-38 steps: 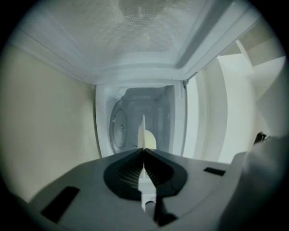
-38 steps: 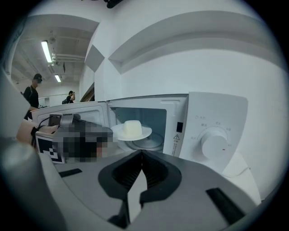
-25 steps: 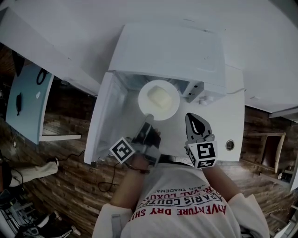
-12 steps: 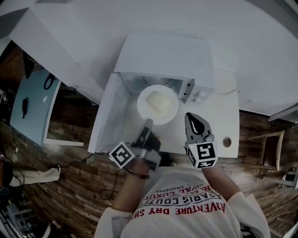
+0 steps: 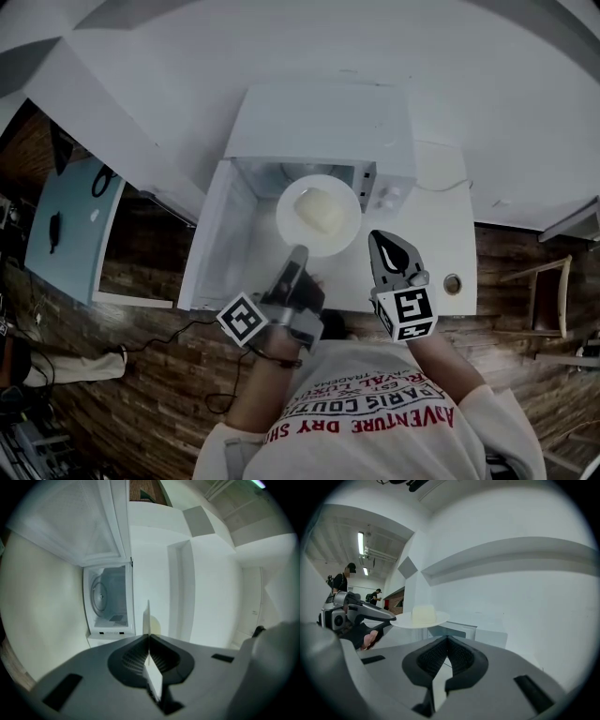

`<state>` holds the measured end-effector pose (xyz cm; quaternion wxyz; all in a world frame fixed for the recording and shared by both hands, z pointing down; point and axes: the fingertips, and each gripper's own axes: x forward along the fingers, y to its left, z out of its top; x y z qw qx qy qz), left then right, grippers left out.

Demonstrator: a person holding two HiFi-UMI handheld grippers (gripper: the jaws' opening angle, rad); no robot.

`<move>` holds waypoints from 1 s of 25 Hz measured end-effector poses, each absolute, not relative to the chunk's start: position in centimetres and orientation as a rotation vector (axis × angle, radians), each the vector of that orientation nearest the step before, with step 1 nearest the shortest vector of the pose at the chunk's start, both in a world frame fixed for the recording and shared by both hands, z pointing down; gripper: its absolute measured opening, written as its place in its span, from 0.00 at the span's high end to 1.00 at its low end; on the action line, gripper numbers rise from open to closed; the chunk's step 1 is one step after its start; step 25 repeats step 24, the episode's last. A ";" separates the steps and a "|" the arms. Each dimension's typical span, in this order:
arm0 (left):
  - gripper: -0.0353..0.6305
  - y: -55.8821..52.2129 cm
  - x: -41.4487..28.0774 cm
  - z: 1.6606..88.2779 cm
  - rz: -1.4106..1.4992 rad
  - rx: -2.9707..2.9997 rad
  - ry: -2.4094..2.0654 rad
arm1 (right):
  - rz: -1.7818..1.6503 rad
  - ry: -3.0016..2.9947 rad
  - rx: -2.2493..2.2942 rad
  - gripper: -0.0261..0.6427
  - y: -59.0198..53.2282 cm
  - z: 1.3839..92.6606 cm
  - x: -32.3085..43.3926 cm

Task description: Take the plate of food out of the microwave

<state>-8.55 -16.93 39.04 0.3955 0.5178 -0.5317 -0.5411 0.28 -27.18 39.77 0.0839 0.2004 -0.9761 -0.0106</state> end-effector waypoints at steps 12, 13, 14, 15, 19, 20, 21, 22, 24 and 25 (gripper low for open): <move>0.93 -16.9 -8.2 38.6 -1.388 1.324 -1.325 | -0.038 -2.911 0.609 0.95 -27.1 39.5 0.8; 0.93 -16.9 -8.2 38.6 -1.391 1.323 -1.322 | -0.038 -2.908 0.608 0.95 -27.1 39.5 0.8; 0.93 -16.9 -8.2 38.7 -1.394 1.323 -1.318 | -0.039 -2.905 0.610 0.95 -27.2 39.6 0.9; 0.93 -17.0 -8.1 38.7 -1.395 1.325 -1.314 | -0.040 -2.903 0.612 0.95 -27.2 39.6 0.9; 0.93 -17.0 -8.0 38.7 -1.389 1.336 -1.306 | -0.040 -2.903 0.612 0.95 -27.2 39.8 0.8; 0.93 -17.0 -8.0 38.6 -1.388 1.339 -1.309 | -0.040 -2.903 0.607 0.95 -27.1 39.8 0.7; 0.93 -16.9 -8.1 38.6 -1.386 1.342 -1.312 | -0.040 -2.904 0.603 0.95 -27.0 39.8 0.6; 0.93 -16.9 -8.1 38.6 -1.386 1.344 -1.314 | -0.039 -2.905 0.599 0.95 -26.9 39.8 0.5; 0.93 -16.9 -8.2 38.5 -1.387 1.348 -1.315 | -0.038 -2.907 0.591 0.95 -26.8 39.8 0.4; 0.93 -16.9 -8.2 38.5 -1.387 1.348 -1.315 | -0.038 -2.907 0.591 0.95 -26.8 39.8 0.4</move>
